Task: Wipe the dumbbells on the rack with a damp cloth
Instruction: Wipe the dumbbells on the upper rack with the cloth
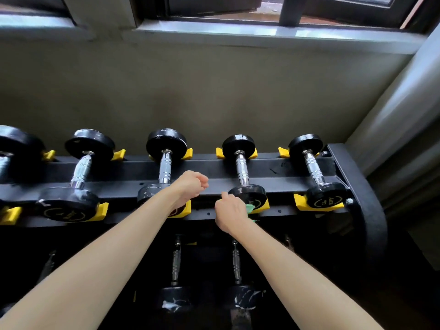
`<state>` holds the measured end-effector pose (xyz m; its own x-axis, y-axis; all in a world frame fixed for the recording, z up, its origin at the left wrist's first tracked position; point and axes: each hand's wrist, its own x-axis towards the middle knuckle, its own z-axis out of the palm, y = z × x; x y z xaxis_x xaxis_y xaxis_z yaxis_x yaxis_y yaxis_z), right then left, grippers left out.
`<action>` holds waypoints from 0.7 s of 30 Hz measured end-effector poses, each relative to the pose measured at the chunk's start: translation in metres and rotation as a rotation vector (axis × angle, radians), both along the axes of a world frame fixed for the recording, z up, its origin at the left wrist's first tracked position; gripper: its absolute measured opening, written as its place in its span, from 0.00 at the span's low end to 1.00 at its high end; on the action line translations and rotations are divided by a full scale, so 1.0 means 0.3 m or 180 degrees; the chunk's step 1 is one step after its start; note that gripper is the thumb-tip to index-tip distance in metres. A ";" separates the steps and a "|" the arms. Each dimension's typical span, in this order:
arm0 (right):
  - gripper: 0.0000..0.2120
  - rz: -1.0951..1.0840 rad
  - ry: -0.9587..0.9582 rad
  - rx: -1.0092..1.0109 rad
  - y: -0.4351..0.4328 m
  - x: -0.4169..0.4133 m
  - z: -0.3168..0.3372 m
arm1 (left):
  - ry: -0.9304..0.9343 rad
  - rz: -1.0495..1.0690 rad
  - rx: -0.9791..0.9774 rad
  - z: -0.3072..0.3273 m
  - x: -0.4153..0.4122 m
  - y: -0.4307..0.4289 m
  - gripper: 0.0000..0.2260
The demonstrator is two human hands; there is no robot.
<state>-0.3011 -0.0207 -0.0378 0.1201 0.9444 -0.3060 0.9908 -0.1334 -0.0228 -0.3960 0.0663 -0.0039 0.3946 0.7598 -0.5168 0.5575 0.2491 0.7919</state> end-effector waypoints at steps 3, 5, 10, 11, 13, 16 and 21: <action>0.12 -0.0491 0.0926 -0.0046 -0.009 0.016 0.018 | -0.0108 0.0171 -0.0134 0.013 -0.004 0.004 0.19; 0.15 -0.1005 0.1785 0.0108 -0.012 0.050 0.044 | -0.0142 0.0355 -0.0259 0.016 -0.001 -0.001 0.19; 0.18 -0.2477 0.5355 0.0785 -0.056 0.161 0.149 | -0.0448 0.0640 -0.0472 0.043 0.016 -0.036 0.12; 0.18 -0.2523 0.5769 0.0903 -0.066 0.180 0.167 | -0.0603 0.0572 -0.0578 0.054 0.019 -0.052 0.12; 0.17 -0.2470 0.6300 0.1113 -0.078 0.203 0.191 | -0.0828 0.0169 -0.0829 0.083 0.027 -0.083 0.16; 0.17 -0.2480 0.6766 0.1491 -0.085 0.228 0.231 | -0.0931 -0.0607 -0.0836 0.130 0.052 -0.114 0.15; 0.20 -0.2409 0.6721 0.1852 -0.102 0.285 0.293 | -0.1152 -0.0453 -0.0216 0.199 0.096 -0.097 0.12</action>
